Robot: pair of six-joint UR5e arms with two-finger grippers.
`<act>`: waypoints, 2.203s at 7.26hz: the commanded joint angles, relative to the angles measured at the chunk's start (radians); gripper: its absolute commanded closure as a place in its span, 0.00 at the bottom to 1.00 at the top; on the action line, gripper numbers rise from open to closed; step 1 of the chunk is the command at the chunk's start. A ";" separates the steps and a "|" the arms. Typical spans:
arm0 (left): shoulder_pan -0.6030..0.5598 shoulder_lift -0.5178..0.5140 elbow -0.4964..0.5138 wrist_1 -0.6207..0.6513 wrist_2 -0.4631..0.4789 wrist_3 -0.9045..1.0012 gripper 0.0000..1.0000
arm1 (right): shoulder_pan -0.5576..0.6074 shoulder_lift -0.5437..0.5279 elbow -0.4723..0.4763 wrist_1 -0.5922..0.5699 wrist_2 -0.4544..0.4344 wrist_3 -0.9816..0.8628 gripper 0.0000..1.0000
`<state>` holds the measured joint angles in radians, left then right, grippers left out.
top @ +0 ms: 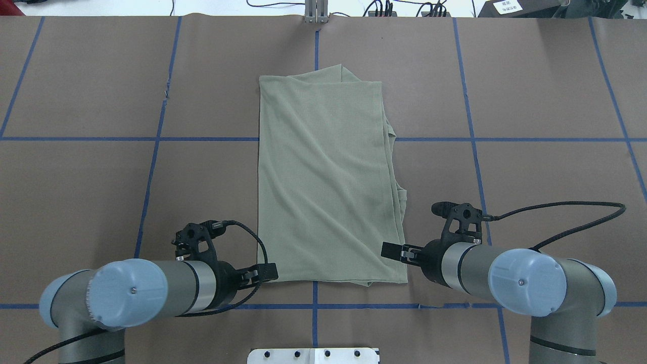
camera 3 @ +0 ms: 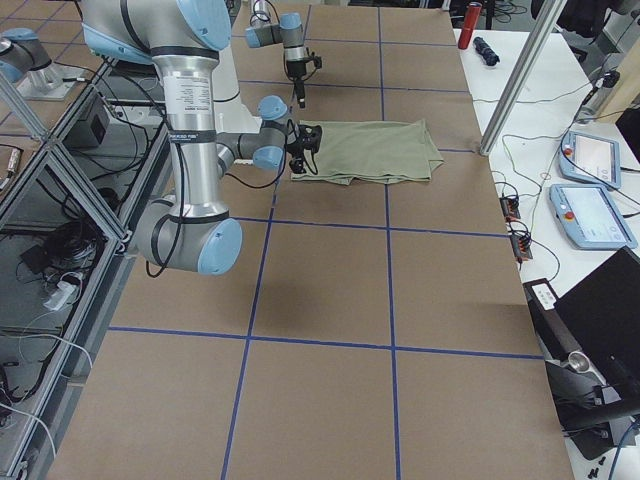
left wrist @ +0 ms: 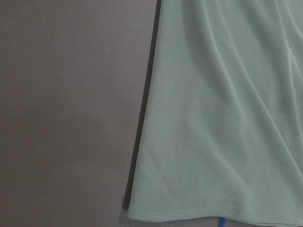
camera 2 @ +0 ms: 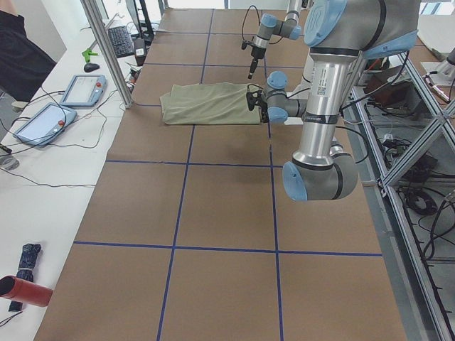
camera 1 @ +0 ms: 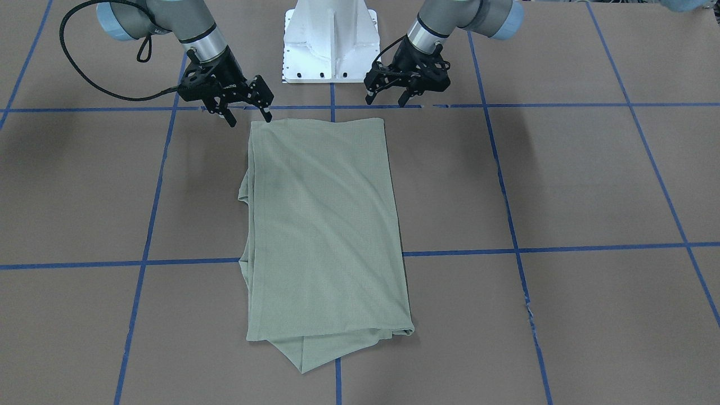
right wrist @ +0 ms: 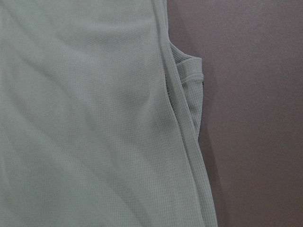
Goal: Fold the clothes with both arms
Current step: 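Move both grippers to the shirt edge nearest the robot, then grasp the two shirt corners nearest the robot with both grippers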
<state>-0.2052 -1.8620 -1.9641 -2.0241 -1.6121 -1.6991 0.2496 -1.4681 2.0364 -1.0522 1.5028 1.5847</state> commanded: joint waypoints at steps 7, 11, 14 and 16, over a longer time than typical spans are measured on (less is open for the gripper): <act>-0.029 -0.046 0.111 -0.108 0.009 0.065 0.18 | -0.007 -0.008 -0.008 -0.002 -0.012 0.003 0.00; -0.031 -0.048 0.154 -0.110 0.006 0.081 0.18 | -0.007 -0.006 -0.007 -0.002 -0.012 0.003 0.00; -0.031 -0.049 0.145 -0.110 0.003 0.076 0.26 | -0.007 -0.008 -0.007 -0.002 -0.013 0.004 0.00; -0.028 -0.048 0.157 -0.110 0.001 0.078 0.39 | -0.006 -0.008 -0.005 -0.002 -0.013 0.004 0.00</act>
<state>-0.2347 -1.9110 -1.8133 -2.1337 -1.6093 -1.6222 0.2433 -1.4752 2.0304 -1.0538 1.4897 1.5891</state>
